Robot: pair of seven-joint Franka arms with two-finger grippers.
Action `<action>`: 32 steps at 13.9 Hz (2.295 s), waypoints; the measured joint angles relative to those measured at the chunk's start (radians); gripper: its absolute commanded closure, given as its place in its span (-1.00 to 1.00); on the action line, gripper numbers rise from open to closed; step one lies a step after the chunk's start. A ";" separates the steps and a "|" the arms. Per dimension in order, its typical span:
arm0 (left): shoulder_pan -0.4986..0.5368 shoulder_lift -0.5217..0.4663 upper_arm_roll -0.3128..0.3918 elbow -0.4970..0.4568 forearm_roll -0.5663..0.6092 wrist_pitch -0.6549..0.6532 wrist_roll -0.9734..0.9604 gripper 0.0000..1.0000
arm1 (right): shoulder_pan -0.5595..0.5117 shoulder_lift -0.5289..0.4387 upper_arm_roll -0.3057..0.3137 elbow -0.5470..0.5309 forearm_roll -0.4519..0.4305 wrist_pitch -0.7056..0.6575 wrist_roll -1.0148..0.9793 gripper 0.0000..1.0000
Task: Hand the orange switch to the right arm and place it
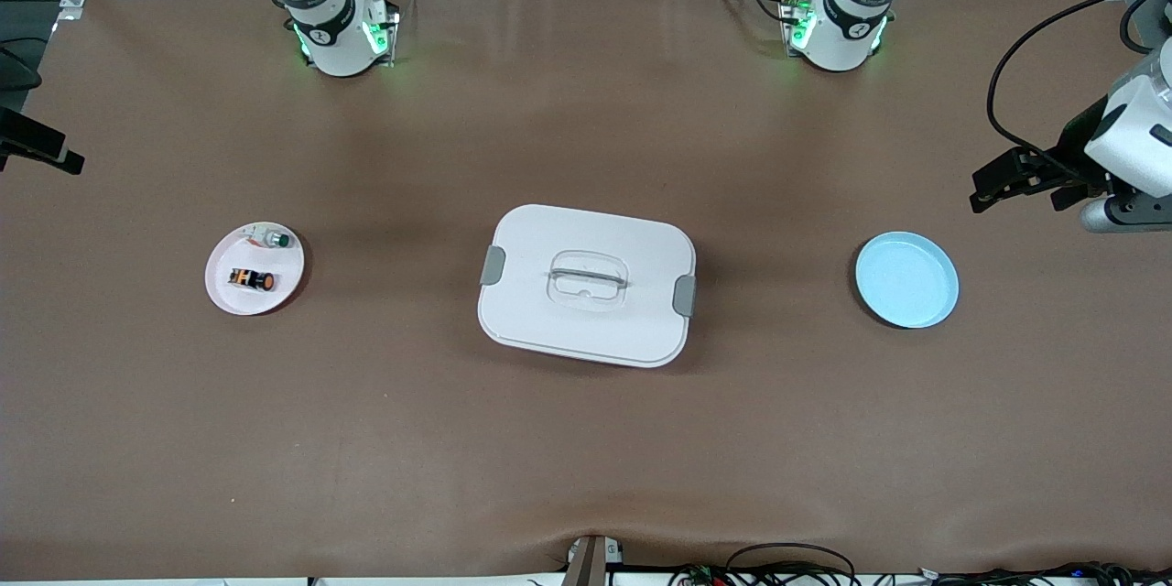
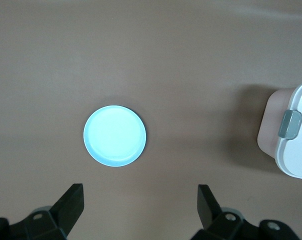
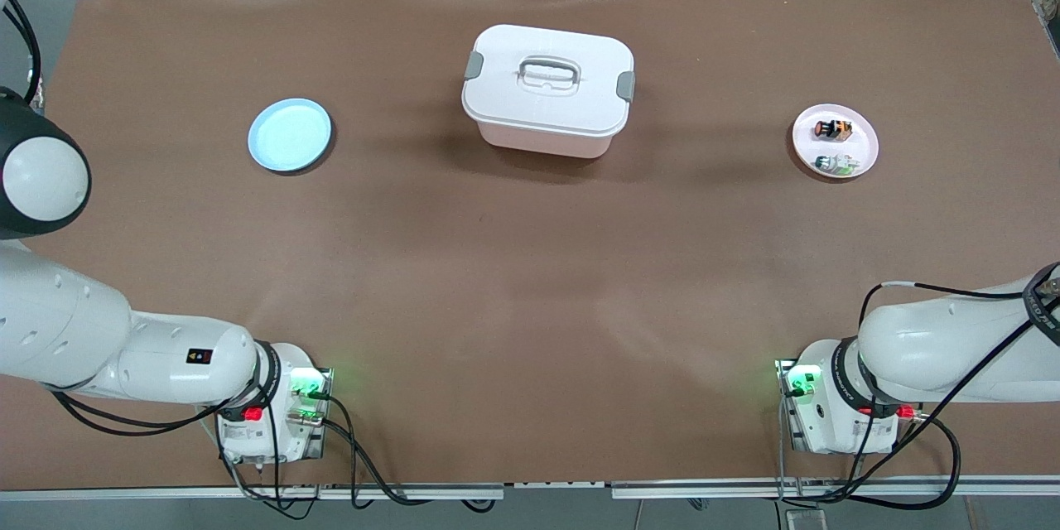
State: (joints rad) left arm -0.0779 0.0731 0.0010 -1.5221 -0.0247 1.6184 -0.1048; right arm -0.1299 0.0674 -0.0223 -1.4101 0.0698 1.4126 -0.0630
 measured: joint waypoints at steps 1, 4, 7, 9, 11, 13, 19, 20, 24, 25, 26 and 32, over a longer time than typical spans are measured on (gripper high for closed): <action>0.000 0.000 0.000 0.000 0.000 0.000 0.000 -1.00 | 0.003 -0.001 0.001 0.000 0.000 0.003 0.000 -1.00; 0.000 0.000 0.000 0.000 0.000 0.000 0.000 -1.00 | 0.008 -0.005 0.002 0.000 0.000 0.009 0.001 -1.00; 0.000 0.000 0.000 0.000 0.000 0.000 0.000 -1.00 | 0.008 -0.005 0.003 0.000 0.000 0.011 0.001 -1.00; 0.000 0.000 0.000 0.000 0.000 0.000 0.000 -1.00 | 0.012 -0.006 0.003 0.000 0.000 0.020 0.001 -1.00; 0.000 0.000 0.000 0.000 0.000 0.000 0.000 -1.00 | 0.023 -0.008 0.004 0.000 0.000 0.029 0.001 -1.00; 0.000 0.000 0.000 0.000 0.000 0.000 0.000 -1.00 | 0.028 -0.010 0.004 0.000 0.000 0.029 0.001 -1.00; 0.001 0.000 0.000 0.000 0.000 0.000 0.000 -1.00 | 0.082 -0.016 0.005 0.000 -0.070 0.027 0.001 -1.00; 0.001 0.000 0.000 0.000 0.000 0.000 0.000 -1.00 | 0.089 -0.016 0.005 0.000 -0.075 0.026 0.003 -1.00; 0.001 0.000 0.000 0.000 0.000 0.000 0.000 -1.00 | 0.089 -0.017 -0.009 0.000 -0.076 0.022 0.004 -1.00; 0.001 0.000 0.000 0.000 0.000 0.000 0.000 -1.00 | 0.089 -0.017 -0.015 0.000 -0.076 0.021 0.004 -1.00; 0.001 0.000 0.000 0.000 0.000 0.000 0.000 -1.00 | 0.090 -0.017 -0.022 0.000 -0.075 0.021 0.004 -1.00; 0.001 0.000 0.000 0.000 0.000 0.000 0.000 -1.00 | 0.124 -0.017 -0.075 0.000 -0.069 0.020 0.003 -1.00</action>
State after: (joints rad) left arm -0.0769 0.0731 0.0010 -1.5221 -0.0247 1.6184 -0.1047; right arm -0.0055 0.0502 -0.0969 -1.4105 0.0009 1.4326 -0.0596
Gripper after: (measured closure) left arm 0.000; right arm 0.000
